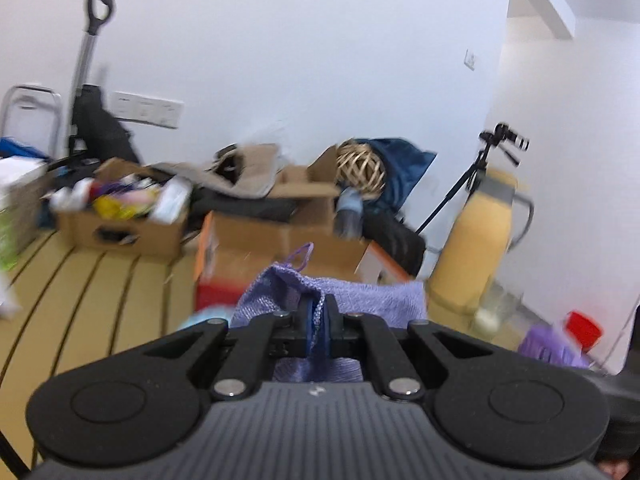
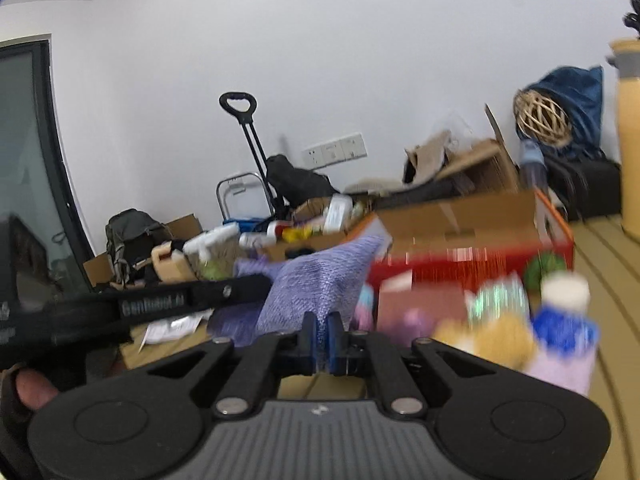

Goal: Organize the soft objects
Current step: 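Carry the purple sock into the cardboard box and open the left gripper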

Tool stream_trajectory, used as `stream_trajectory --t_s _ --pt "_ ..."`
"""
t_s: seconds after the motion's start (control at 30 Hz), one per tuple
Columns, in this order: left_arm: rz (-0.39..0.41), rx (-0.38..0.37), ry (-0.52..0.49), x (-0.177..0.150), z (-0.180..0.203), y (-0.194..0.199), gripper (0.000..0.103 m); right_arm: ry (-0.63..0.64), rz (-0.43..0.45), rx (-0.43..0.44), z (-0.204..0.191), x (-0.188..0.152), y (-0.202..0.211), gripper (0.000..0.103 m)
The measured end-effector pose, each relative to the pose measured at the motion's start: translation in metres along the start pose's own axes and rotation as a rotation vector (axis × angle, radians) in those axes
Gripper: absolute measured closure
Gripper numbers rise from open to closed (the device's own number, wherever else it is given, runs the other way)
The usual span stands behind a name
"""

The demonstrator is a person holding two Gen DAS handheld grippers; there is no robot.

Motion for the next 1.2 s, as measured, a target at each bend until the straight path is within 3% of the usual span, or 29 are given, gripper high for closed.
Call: stream_trajectory --t_s 0.13,0.27,0.37,0.47,0.5,0.53,0.57,0.63,0.7,0.8,0.97,1.07,1.2 --pt "-0.067 -0.016 0.045 0.062 -0.002 -0.096 0.097 0.002 -0.041 -0.043 0.056 0.071 -0.051 0.098" --pt "-0.135 0.065 0.027 0.083 -0.01 -0.199 0.097 -0.11 -0.145 -0.073 0.132 0.119 -0.133 0.098" --pt "-0.215 0.144 0.001 0.081 -0.017 -0.275 0.097 -0.171 -0.206 -0.115 0.184 0.135 -0.192 0.098" --pt "-0.268 0.199 -0.062 0.075 -0.02 -0.317 0.095 -0.221 -0.273 -0.154 0.224 0.128 -0.241 0.098" --pt "-0.279 0.213 -0.092 0.071 -0.02 -0.326 0.091 -0.24 -0.29 -0.169 0.235 0.124 -0.252 0.093" --pt "-0.282 0.221 -0.122 0.068 -0.02 -0.331 0.077 -0.261 -0.31 -0.191 0.245 0.119 -0.263 0.086" --pt "-0.273 0.221 -0.139 0.066 -0.021 -0.332 0.065 -0.283 -0.317 -0.216 0.254 0.116 -0.268 0.082" --pt "-0.246 0.227 -0.153 0.065 -0.024 -0.329 0.059 -0.314 -0.314 -0.248 0.267 0.112 -0.272 0.06" --pt "-0.24 0.207 -0.138 0.068 -0.027 -0.32 0.057 -0.324 -0.315 -0.238 0.272 0.11 -0.27 0.051" --pt "-0.203 0.228 -0.136 0.082 -0.027 -0.304 0.042 -0.31 -0.311 -0.239 0.27 0.116 -0.262 0.051" --pt "-0.152 0.235 -0.171 0.112 -0.019 -0.251 0.041 -0.241 -0.291 -0.252 0.248 0.148 -0.222 0.047" --pt "-0.107 0.235 -0.195 0.13 -0.011 -0.204 0.031 -0.171 -0.267 -0.272 0.228 0.173 -0.176 0.044" --pt "-0.028 0.244 -0.237 0.155 0.001 -0.132 0.022 -0.077 -0.218 -0.338 0.2 0.206 -0.096 0.03"
Point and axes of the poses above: each gripper's, at about its wrist camera, not at the fingertips, and y roughly against the way its jaws point, z to its right, x to its top, the point moved 6 cm from there along -y, roughly the way its jaws point, and after that the axes turned 14 degrees about x, right-handed, at the moved point
